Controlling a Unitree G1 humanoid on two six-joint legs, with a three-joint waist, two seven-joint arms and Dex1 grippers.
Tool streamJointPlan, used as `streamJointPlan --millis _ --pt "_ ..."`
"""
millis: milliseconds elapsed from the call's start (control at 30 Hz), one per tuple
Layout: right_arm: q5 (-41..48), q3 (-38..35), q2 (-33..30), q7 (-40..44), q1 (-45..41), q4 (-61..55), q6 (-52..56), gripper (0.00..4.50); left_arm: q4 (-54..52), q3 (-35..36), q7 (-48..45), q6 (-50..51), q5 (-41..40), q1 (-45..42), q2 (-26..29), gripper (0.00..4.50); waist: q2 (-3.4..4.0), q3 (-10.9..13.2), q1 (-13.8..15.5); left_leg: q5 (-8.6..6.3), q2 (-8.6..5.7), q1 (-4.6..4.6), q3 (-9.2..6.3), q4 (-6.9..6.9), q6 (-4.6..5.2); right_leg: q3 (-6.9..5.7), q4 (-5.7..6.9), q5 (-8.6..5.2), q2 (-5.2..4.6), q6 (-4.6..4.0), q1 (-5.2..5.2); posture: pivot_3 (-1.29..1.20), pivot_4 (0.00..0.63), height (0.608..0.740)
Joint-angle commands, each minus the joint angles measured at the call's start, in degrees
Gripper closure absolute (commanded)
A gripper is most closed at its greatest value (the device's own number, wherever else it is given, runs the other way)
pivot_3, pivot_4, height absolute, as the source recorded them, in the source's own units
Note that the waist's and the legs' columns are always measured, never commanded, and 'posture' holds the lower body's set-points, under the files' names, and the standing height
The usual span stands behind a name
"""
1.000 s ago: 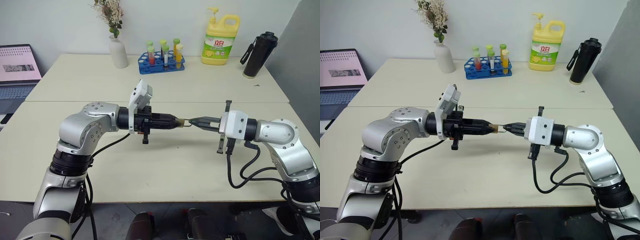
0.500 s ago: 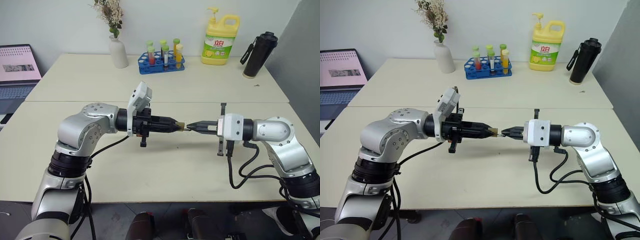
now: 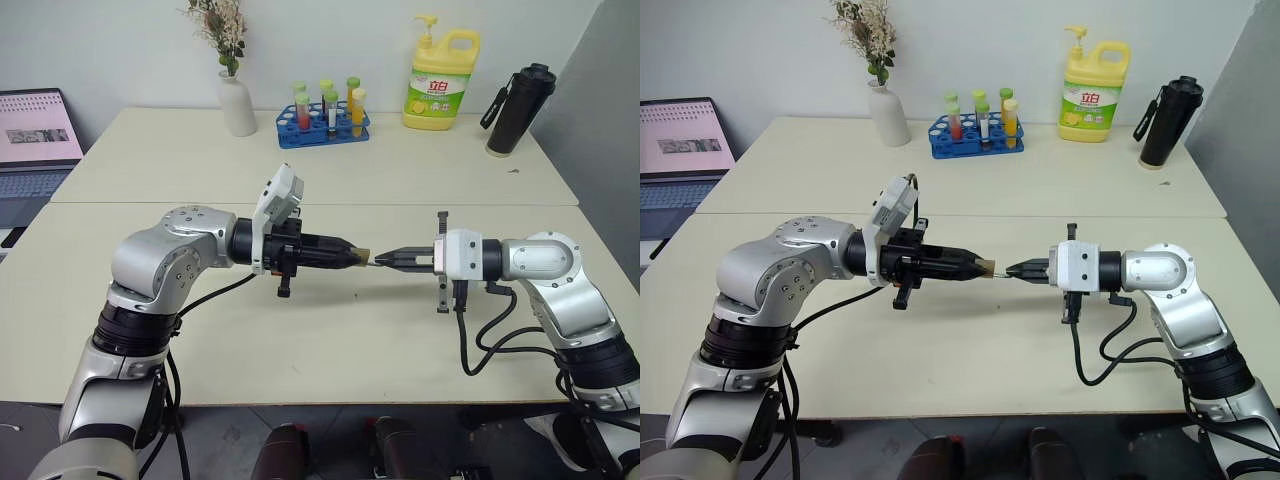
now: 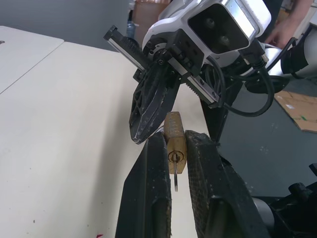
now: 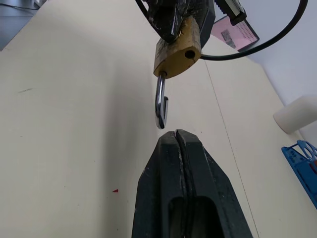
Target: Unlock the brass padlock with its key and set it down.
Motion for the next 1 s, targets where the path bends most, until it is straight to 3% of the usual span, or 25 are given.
streamJointPlan --millis 33,700,900,1000 --pt "0.7 -0.5 0.1 0.4 -0.8 -1.8 -0.4 4.50 -1.4 0.7 0.0 -0.4 -0.8 -0.3 0.3 4.35 0.00 0.0 0.0 0.00 0.00 0.00 -0.01 0.00 0.00 0.00 0.00 0.00 0.00 0.00 0.00 0.00 0.150 0.740" --pt "0.8 -0.4 -0.4 1.1 1.1 -4.5 1.6 4.50 -1.4 0.9 0.2 -0.4 -0.7 0.1 0.4 4.35 0.00 0.0 0.0 0.00 0.00 0.00 -0.01 0.00 0.00 0.00 0.00 0.00 0.00 0.00 0.00 0.00 0.150 0.740" --pt "0.1 -2.5 -5.3 1.4 5.6 -4.6 5.3 4.50 -0.4 0.8 1.6 -1.1 0.8 2.0 0.4 4.35 0.00 0.0 0.1 0.00 -0.01 -0.01 0.01 0.00 0.00 0.01 -0.01 0.00 -0.02 0.01 0.00 0.00 0.150 0.740" --pt "2.2 -5.0 -7.9 0.8 9.6 -7.7 8.4 3.88 -0.2 0.0 2.4 -2.1 2.3 4.2 0.6 4.35 0.00 0.0 0.1 0.00 -0.01 -0.01 0.01 0.00 0.00 0.03 -0.01 -0.01 -0.03 0.01 0.00 0.00 0.150 0.740"
